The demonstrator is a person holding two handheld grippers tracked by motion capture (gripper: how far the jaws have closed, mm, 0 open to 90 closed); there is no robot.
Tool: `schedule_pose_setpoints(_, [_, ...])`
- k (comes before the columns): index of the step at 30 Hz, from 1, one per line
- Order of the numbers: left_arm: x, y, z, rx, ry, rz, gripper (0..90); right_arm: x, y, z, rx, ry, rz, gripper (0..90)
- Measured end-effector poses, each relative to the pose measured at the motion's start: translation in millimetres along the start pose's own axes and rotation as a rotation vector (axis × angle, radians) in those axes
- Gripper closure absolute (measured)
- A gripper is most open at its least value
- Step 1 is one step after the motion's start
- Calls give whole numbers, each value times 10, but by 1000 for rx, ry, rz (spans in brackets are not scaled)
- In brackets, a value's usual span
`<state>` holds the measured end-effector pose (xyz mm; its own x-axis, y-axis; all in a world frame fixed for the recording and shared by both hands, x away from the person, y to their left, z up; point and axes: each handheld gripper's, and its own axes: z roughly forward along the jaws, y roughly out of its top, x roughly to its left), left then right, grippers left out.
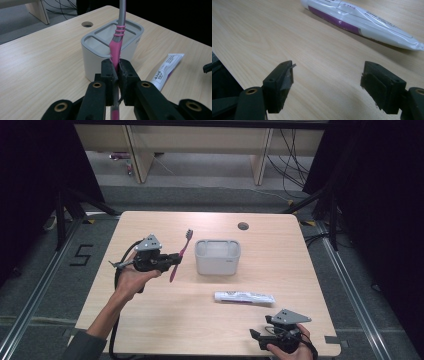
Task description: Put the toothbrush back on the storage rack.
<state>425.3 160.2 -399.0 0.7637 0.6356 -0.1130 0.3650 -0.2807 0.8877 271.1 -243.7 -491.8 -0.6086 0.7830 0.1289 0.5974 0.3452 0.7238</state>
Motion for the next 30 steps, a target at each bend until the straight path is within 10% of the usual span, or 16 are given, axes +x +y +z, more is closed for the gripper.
schedule_pose_setpoints(30, [-3,185,202,-164,71,-74,829,-2,2,-6,-10,-7,-12,258])
